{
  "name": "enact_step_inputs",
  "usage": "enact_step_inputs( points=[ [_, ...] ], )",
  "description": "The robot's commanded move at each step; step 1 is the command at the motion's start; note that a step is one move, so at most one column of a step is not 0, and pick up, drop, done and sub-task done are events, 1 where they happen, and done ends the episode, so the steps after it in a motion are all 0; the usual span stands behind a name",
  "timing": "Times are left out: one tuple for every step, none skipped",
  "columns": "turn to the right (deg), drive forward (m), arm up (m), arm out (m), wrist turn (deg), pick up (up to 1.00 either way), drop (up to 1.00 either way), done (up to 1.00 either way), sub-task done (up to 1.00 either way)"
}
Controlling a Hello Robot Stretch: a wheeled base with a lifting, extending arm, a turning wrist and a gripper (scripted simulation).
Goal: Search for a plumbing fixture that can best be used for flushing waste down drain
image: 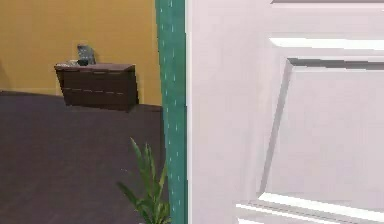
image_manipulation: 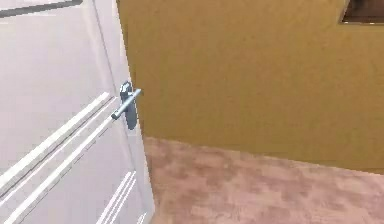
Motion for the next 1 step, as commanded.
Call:
enact_step_inputs(
  points=[
    [45.0,0.0,0.0,0.0,0.0,0.0,0.0,0.0,0.0]
  ],
)
